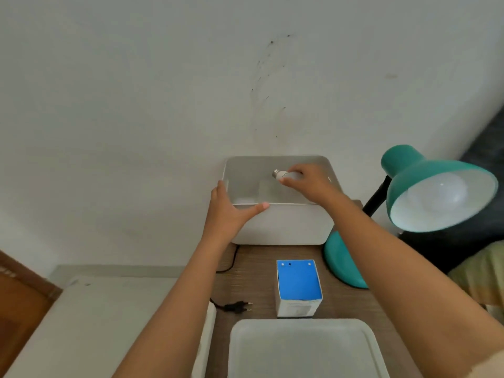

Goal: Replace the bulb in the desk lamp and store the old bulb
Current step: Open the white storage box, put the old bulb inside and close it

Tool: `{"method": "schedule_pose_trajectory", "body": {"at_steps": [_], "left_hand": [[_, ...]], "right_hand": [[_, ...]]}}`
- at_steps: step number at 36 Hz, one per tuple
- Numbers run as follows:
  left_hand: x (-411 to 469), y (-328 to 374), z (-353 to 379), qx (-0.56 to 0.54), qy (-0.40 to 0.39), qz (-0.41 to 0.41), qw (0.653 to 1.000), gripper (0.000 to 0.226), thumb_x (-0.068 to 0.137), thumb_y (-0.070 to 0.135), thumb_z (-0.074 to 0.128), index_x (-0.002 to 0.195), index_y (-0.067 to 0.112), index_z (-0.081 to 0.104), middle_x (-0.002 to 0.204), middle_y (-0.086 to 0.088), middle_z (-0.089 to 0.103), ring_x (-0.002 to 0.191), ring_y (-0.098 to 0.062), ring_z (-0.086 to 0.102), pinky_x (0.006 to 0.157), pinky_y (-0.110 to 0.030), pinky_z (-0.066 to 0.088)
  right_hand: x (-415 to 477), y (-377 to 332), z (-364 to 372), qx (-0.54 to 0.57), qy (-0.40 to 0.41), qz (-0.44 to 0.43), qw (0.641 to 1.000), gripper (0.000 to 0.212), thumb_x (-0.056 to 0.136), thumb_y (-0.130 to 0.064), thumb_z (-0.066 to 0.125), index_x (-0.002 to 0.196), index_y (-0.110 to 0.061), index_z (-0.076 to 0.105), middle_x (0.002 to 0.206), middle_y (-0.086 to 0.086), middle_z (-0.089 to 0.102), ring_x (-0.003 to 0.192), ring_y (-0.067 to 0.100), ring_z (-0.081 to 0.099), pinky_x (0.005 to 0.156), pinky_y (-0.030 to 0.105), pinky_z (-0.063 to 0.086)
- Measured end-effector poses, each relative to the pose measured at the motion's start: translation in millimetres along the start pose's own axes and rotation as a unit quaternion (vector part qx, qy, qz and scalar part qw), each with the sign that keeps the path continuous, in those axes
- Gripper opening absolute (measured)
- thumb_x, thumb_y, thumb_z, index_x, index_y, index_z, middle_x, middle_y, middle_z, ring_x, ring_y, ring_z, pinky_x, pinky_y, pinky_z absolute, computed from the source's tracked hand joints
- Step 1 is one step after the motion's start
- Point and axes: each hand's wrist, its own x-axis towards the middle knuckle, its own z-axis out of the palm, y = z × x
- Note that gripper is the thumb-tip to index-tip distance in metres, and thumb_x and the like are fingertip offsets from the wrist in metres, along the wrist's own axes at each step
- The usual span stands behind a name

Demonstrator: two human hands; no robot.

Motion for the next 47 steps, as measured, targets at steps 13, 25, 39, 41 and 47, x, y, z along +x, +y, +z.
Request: {"method": "schedule_pose_trajectory", "body": {"at_steps": [13, 25, 39, 41, 47], "left_hand": [[1, -3, 1, 0.012, 0.008, 0.003, 1.000, 0.127, 0.046, 0.075, 0.074, 0.148, 0.023, 0.017, 0.147, 0.000, 0.029, 0.135, -0.018, 0.034, 0.108, -0.040, 0.037], [1, -5, 2, 0.021, 0.007, 0.005, 1.000, 0.128, 0.043, 0.081, 0.069, 0.147, 0.027, 0.017, 0.148, 0.001, 0.028, 0.136, -0.018, 0.032, 0.108, -0.043, 0.037], [-3, -3, 1, 0.017, -0.002, -0.003, 1.000, 0.127, 0.054, 0.072, 0.073, 0.150, 0.024, 0.006, 0.155, 0.004, 0.016, 0.142, -0.017, 0.020, 0.114, -0.042, 0.029], [-3, -3, 1, 0.019, -0.003, -0.004, 1.000, 0.127, 0.053, 0.071, 0.073, 0.150, 0.024, 0.006, 0.155, 0.004, 0.016, 0.142, -0.017, 0.020, 0.114, -0.043, 0.029], [-2, 0, -1, 0.038, -0.010, -0.010, 0.999, 0.129, 0.053, 0.072, 0.073, 0.150, 0.021, 0.004, 0.156, 0.003, 0.015, 0.143, -0.017, 0.019, 0.114, -0.038, 0.027]], "right_hand": [[27, 22, -3, -0.084, -0.034, 0.011, 0.996, 0.056, 0.074, -0.021, 0.076, 0.125, -0.011, 0.053, 0.132, 0.011, 0.043, 0.116, 0.026, 0.048, 0.087, 0.027, 0.036], [34, 26, 0, -0.040, 0.029, -0.018, 0.999, 0.050, 0.071, -0.011, 0.078, 0.117, -0.006, 0.058, 0.120, 0.011, 0.060, 0.107, 0.021, 0.055, 0.065, 0.014, 0.031], [45, 30, -1, -0.066, 0.077, -0.014, 0.995, 0.054, 0.068, -0.014, 0.079, 0.118, -0.011, 0.061, 0.116, 0.016, 0.056, 0.111, 0.029, 0.054, 0.093, 0.033, 0.043], [45, 30, 1, -0.064, 0.084, -0.006, 0.994, 0.056, 0.067, -0.015, 0.080, 0.119, -0.008, 0.060, 0.116, 0.016, 0.059, 0.111, 0.028, 0.055, 0.093, 0.034, 0.044], [41, 25, -1, -0.098, 0.077, -0.003, 0.992, 0.056, 0.071, -0.019, 0.076, 0.122, -0.007, 0.057, 0.118, 0.017, 0.058, 0.112, 0.031, 0.054, 0.094, 0.036, 0.044]]}}
